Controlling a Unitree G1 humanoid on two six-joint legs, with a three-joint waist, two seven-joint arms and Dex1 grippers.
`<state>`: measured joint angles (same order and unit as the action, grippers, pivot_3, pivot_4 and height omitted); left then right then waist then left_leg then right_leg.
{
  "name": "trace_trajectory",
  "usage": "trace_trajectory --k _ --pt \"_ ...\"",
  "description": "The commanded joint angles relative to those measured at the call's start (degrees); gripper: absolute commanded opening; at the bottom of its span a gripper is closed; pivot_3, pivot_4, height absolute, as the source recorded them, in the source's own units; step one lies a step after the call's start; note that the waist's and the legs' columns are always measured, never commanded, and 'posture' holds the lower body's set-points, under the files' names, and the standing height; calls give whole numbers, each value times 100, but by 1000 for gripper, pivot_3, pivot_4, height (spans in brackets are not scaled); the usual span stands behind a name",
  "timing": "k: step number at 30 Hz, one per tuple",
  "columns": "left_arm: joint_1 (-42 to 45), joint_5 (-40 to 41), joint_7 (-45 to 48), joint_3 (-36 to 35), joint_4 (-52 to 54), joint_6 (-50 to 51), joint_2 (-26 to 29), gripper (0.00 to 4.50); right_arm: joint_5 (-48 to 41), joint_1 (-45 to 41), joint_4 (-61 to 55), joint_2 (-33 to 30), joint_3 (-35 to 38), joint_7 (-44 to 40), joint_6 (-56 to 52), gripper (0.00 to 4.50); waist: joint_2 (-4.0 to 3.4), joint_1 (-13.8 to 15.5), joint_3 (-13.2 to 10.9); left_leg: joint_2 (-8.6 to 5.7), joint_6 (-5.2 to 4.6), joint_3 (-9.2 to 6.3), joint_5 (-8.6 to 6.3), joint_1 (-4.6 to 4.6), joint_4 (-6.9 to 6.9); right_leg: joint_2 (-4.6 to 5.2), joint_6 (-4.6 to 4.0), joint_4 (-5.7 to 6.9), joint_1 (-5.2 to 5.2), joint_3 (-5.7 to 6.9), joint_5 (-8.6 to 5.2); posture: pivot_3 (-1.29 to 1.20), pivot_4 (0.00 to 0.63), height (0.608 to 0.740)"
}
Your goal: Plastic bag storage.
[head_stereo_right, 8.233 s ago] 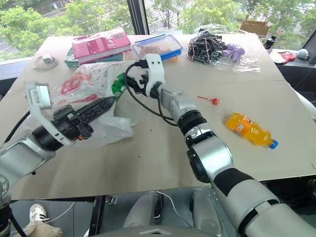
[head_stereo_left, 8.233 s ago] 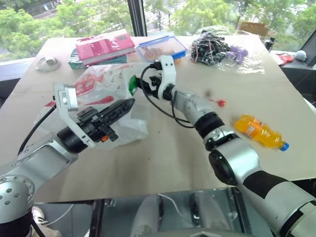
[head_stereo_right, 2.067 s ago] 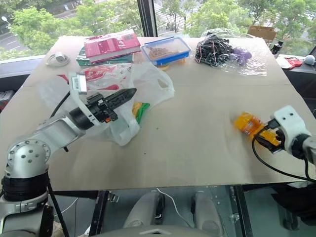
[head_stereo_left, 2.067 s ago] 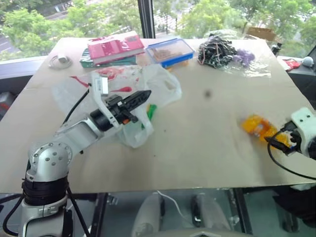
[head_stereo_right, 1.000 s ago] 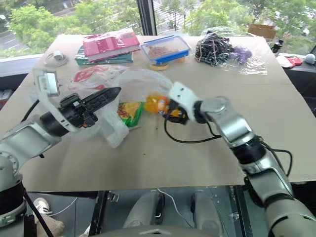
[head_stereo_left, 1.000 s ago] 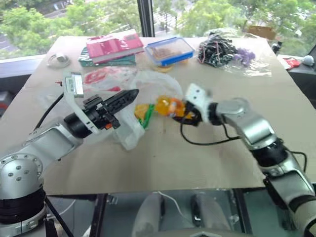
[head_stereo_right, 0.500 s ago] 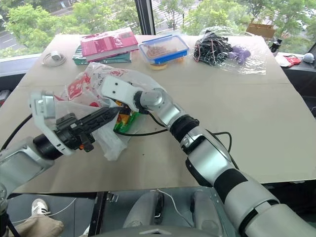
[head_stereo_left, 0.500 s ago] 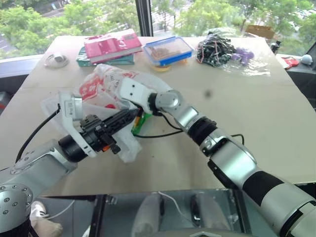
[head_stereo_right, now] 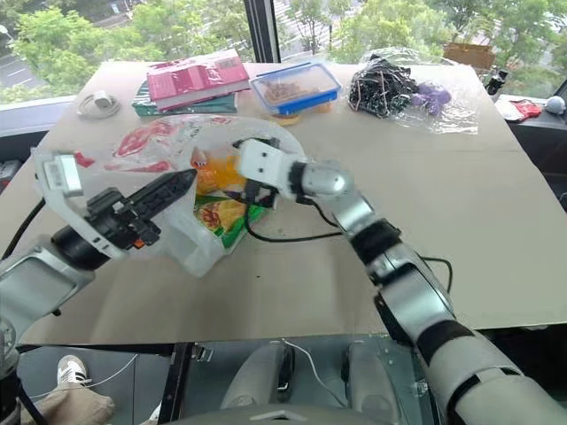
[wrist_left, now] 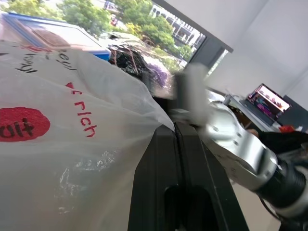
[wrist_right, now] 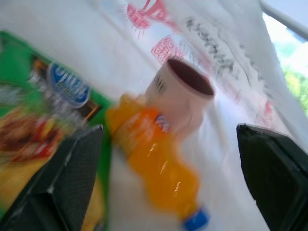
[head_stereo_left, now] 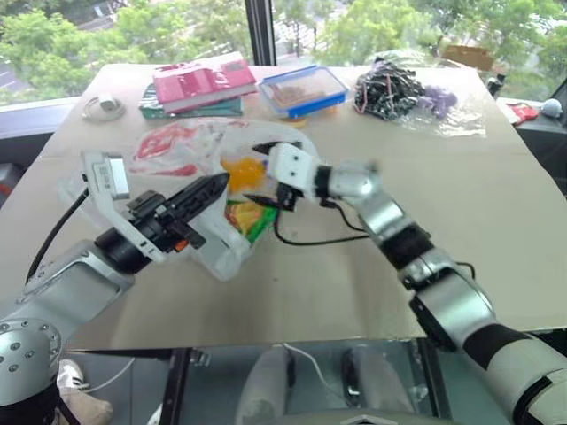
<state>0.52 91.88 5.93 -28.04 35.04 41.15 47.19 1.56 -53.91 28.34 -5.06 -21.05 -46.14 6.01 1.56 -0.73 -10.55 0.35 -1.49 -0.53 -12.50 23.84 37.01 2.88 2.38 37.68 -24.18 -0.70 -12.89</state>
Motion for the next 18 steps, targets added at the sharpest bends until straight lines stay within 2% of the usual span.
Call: trace_trajectory --k 1,4,8,10,12,18 --pt "214 -11 208 71 -220 -52 -23 0 -616 420 -2313 -394 446 -109 -2014 4456 -2 -10 -1 2 0 1 0 0 0 -2 0 4 -5 -2 0 0 150 740" --pt "346 -115 369 149 -385 2 31 0 -613 670 -3233 -628 697 353 -3503 4456 -4 -24 -2 8 1 5 0 -7 0 -11 -2 13 -7 -4 -1 0 150 740" --pt "450 -260 556 182 -485 109 105 0 -441 541 -2891 -561 1013 1137 -4323 4456 0 -11 2 7 1 11 0 -12 1 -14 -8 14 -5 -5 -5 0 150 740" --pt "468 -323 642 178 -484 157 135 0 -682 313 -2289 -305 1324 1357 -4472 4456 -1 -12 2 5 1 17 0 -10 2 -12 -22 13 -6 -11 -13 0 150 740" --pt "487 -345 660 169 -466 184 147 0 -696 38 -1493 -148 1432 1476 -4174 4456 -1 -25 1 4 0 23 0 -9 3 -13 -17 9 -7 -17 -10 0 150 740" --pt "515 -481 681 107 -382 254 241 0 -1125 -717 312 301 1909 1373 -3666 4456 -2 -31 0 5 0 17 0 -5 -1 -17 -4 8 -8 -13 -3 0 150 740"
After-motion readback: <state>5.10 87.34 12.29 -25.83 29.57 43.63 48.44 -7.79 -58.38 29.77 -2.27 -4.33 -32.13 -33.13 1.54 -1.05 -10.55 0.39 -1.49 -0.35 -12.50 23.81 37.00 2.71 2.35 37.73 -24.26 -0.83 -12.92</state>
